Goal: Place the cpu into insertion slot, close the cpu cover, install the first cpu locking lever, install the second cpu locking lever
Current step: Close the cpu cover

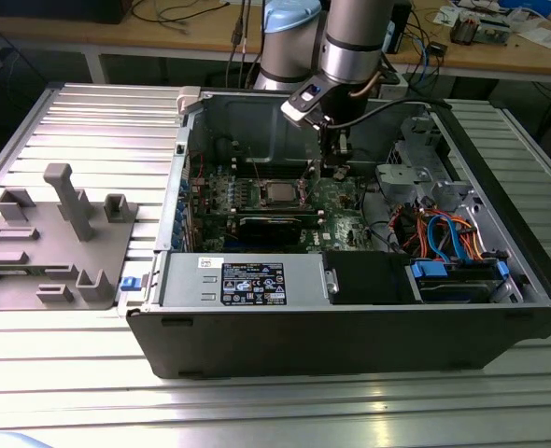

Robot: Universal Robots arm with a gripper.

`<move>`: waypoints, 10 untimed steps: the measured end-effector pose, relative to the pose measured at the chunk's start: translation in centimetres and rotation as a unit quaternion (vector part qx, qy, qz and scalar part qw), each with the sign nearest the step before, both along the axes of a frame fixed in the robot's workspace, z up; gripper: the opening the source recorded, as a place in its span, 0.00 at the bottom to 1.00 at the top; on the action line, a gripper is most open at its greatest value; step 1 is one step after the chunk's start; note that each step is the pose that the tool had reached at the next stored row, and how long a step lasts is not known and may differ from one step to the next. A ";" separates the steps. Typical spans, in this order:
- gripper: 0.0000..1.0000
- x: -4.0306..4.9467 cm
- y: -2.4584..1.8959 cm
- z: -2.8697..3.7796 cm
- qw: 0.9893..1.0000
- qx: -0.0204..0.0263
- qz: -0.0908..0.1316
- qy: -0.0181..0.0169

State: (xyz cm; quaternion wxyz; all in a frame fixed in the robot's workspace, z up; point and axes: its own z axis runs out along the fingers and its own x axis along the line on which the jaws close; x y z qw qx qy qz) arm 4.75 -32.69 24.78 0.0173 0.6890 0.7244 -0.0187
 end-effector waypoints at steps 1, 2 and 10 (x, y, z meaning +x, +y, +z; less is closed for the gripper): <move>0.11 -0.03 0.00 -0.01 1.000 0.000 0.000 0.000; 0.11 -0.04 0.00 -0.01 1.000 0.000 0.000 0.000; 0.11 -0.31 0.00 -0.05 1.000 0.000 0.000 0.000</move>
